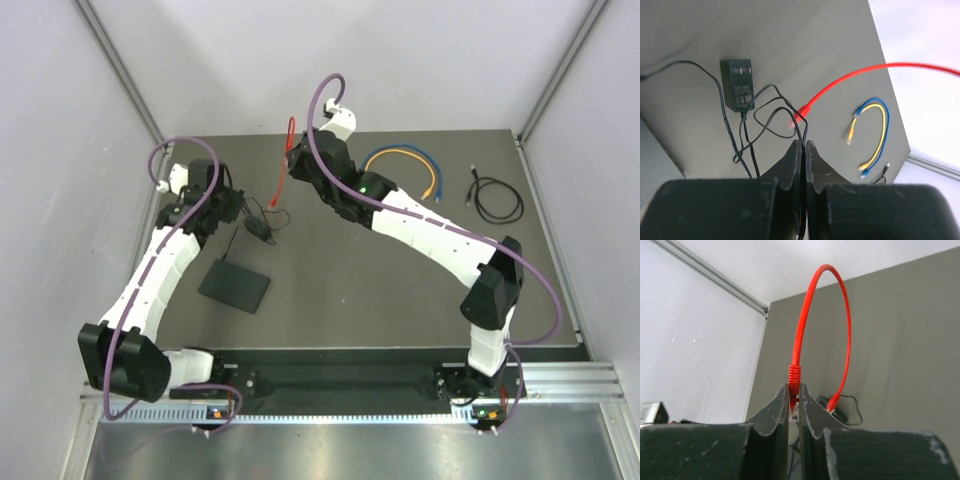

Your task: Pull the plug from the switch port

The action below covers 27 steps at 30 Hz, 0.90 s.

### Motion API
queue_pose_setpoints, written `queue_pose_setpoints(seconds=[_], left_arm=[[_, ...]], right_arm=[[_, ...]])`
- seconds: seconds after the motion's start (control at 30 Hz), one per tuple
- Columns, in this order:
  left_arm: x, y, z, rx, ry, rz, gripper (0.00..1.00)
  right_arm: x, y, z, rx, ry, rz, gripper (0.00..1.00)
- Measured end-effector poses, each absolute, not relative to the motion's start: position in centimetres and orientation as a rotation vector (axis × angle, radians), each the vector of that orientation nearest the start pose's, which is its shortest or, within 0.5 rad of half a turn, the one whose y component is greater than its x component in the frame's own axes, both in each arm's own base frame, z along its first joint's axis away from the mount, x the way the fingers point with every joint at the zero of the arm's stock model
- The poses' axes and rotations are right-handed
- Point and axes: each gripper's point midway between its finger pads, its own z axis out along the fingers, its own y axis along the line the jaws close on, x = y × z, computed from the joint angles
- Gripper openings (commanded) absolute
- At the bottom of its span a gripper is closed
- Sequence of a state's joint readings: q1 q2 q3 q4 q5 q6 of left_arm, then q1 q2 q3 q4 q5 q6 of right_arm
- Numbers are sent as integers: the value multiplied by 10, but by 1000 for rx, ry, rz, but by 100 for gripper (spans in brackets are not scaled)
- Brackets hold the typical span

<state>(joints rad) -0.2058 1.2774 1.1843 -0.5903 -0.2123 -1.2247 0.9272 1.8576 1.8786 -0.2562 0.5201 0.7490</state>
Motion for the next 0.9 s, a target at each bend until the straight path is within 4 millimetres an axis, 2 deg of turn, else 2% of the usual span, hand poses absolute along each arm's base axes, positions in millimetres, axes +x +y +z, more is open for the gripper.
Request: queue_pose_setpoints(seconds=[0.2,0.3,0.4,0.5,0.57,0.63,0.9], left_arm=[[365,-74,238,-1164,1932,-505,0],[365,-72,237,-1103,1958,-474,0],[370,-72,236,-1014,2004,-433,0],[382,-77,240,-894,2055,-420,0],[389,-82,242,-830,2084,-421,0],[393,-87,241,-779,2110,-430,0],[394,-106,231,-665,2200,-519,0]], right_arm=[[394,400,337,222,1848,723,0],[400,380,338,183,1835,727,0],[408,343,332,146,1826,784,0],[435,289,325,167,1811,834,0],[454,253,313,189,1807,849,0],[465,230,299,205,1822,876,0],[483,188,251,190,1897,1093,0]])
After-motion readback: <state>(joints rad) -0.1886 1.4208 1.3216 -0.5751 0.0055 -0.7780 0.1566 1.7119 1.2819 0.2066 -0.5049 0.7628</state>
